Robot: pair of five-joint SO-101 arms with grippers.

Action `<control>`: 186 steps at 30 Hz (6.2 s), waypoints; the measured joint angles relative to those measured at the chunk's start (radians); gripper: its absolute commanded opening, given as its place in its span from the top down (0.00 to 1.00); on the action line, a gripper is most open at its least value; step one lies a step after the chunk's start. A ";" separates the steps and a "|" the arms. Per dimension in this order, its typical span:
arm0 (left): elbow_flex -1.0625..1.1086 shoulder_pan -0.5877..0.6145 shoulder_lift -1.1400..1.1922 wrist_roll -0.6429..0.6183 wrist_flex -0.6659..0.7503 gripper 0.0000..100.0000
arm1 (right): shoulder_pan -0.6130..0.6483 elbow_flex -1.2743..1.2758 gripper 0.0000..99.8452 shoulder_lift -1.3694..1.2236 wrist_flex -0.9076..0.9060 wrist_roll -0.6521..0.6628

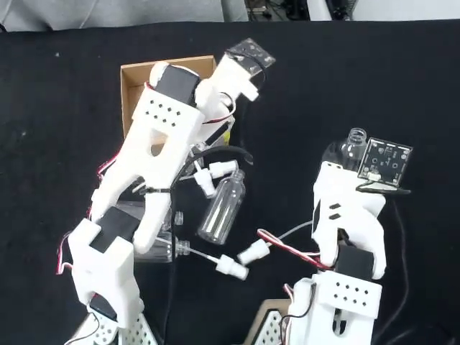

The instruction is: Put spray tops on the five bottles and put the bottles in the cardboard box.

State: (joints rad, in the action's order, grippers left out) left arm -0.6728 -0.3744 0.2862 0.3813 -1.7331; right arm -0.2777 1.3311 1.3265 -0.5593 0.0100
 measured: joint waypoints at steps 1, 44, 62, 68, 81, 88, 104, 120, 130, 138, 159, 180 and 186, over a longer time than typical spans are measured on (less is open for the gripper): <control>-0.002 0.000 -0.003 -0.015 0.000 0.97 | 0.000 0.000 0.84 0.000 0.000 0.000; 0.924 0.077 -0.902 -0.365 0.554 0.97 | 0.153 0.011 0.84 0.000 0.000 0.000; 1.206 0.195 -1.134 -0.611 0.822 0.97 | 0.413 0.015 0.84 0.000 0.000 0.000; 1.217 0.222 -1.165 -0.683 0.835 0.97 | 0.493 0.031 0.84 0.000 0.000 0.000; 1.217 0.219 -1.313 -0.732 0.835 0.97 | 0.591 0.054 0.84 0.000 0.000 0.000; 1.254 0.219 -1.376 -0.815 0.835 0.97 | 0.614 0.054 0.84 0.000 0.000 0.000; 1.399 0.367 -1.387 -1.119 1.054 0.97 | 0.713 0.123 0.84 0.003 0.071 0.000; 1.416 0.368 -1.387 -1.269 1.083 0.97 | 0.772 0.173 0.84 0.003 0.169 0.002; 1.416 0.328 -1.387 -1.269 1.089 0.97 | 0.842 0.173 0.84 0.003 0.169 0.002; 1.416 0.324 -1.387 -1.269 1.089 0.97 | 0.867 0.173 0.84 0.003 0.169 0.029; 1.416 0.318 -1.387 -1.237 1.089 0.97 | 0.867 0.173 0.84 0.003 0.169 0.061; 1.461 0.330 -1.602 -1.191 1.089 0.97 | 0.867 0.215 0.84 0.003 0.281 0.061; 1.491 0.330 -1.606 -1.188 1.089 0.97 | 0.867 0.222 0.84 0.003 0.311 0.061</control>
State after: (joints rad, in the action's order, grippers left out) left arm 0.8186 -0.0445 -1.3203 -0.8063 -0.6437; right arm 0.5892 1.5535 1.3295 -0.2478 0.0713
